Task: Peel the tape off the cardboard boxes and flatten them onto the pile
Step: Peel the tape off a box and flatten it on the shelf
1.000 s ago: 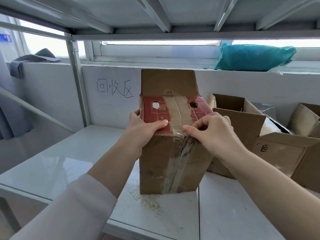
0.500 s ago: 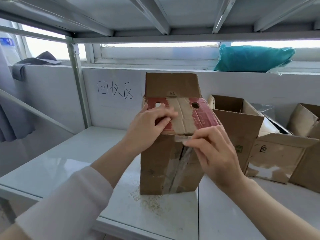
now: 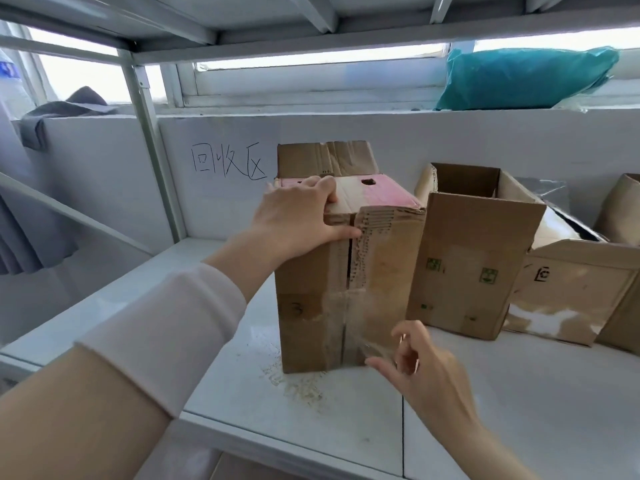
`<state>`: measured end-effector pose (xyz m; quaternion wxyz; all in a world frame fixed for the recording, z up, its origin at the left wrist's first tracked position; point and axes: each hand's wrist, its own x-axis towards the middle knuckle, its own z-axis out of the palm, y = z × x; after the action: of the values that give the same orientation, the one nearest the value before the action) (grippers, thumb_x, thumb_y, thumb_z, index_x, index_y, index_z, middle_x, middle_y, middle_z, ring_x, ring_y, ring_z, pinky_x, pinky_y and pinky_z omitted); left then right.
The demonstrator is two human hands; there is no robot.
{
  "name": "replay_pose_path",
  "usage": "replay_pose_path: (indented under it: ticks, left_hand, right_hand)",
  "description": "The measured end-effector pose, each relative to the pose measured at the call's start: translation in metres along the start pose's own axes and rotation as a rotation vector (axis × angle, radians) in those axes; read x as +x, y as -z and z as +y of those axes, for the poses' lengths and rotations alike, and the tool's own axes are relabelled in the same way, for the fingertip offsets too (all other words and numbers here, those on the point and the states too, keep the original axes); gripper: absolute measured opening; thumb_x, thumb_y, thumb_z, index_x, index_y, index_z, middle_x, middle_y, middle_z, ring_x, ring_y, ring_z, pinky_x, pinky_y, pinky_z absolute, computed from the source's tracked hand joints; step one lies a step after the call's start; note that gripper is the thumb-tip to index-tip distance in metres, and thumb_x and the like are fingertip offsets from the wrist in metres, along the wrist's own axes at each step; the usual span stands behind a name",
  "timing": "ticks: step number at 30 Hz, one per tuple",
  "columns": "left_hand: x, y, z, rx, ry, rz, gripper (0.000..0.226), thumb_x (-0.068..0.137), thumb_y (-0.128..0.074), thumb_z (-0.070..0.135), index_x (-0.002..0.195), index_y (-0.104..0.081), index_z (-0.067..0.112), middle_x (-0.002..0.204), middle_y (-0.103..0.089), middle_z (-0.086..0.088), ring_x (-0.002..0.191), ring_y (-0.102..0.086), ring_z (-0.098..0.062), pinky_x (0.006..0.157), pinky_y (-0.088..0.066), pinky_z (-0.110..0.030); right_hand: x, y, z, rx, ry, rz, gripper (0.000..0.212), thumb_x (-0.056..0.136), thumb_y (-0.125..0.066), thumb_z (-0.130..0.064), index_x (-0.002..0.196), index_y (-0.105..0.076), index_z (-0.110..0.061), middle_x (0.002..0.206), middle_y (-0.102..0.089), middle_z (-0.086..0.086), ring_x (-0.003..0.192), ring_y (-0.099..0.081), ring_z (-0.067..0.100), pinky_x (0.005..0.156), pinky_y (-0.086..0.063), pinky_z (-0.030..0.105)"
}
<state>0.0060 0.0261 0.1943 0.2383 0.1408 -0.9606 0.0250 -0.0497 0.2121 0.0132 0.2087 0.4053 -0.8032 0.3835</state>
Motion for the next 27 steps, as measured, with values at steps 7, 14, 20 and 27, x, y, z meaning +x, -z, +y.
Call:
replay_pose_path:
  ticks: [7, 14, 20, 27]
  left_hand:
    - [-0.005, -0.019, 0.009, 0.02, -0.227, 0.28, 0.042, 0.08, -0.064, 0.045, 0.109, -0.052, 0.017, 0.115, -0.05, -0.003, 0.114, -0.043, -0.022, 0.1, -0.037, -0.039]
    - [0.002, -0.02, 0.027, -0.084, -0.104, 0.303, 0.049, 0.075, -0.057, 0.065, 0.101, -0.048, 0.025, 0.109, -0.052, 0.008, 0.11, -0.047, -0.011, 0.094, -0.036, -0.03]
    - [0.006, -0.02, 0.035, -0.13, -0.102, 0.329, 0.029, 0.086, -0.054, 0.05, 0.086, -0.04, 0.025, 0.094, -0.044, 0.009, 0.105, -0.048, -0.014, 0.085, -0.034, -0.028]
    - [-0.013, 0.022, -0.006, -0.474, 0.193, 0.488, 0.016, 0.095, -0.048, 0.032, 0.091, -0.043, 0.017, 0.105, -0.054, 0.0, 0.096, -0.049, -0.013, 0.085, -0.039, -0.029]
  right_hand:
    - [0.008, -0.018, -0.028, 0.191, -0.466, 0.215, 0.053, 0.056, -0.057, -0.067, 0.09, -0.049, -0.026, 0.081, -0.043, -0.011, 0.079, -0.043, 0.012, 0.058, -0.033, 0.016]
    - [0.042, -0.048, -0.056, 0.227, -0.578, 0.417, 0.045, 0.066, -0.072, -0.052, 0.089, -0.047, -0.022, 0.091, -0.04, -0.005, 0.084, -0.045, 0.015, 0.067, -0.041, 0.026]
    - [0.029, -0.052, -0.047, 0.243, -0.321, 0.415, 0.009, 0.082, -0.065, -0.01, 0.088, -0.062, -0.015, 0.083, -0.052, -0.006, 0.071, -0.053, 0.012, 0.059, -0.04, 0.01]
    - [0.015, -0.011, -0.023, 0.318, -0.293, 0.579, 0.011, 0.087, -0.059, -0.008, 0.094, -0.061, -0.017, 0.094, -0.068, 0.0, 0.072, -0.058, 0.005, 0.059, -0.043, 0.008]
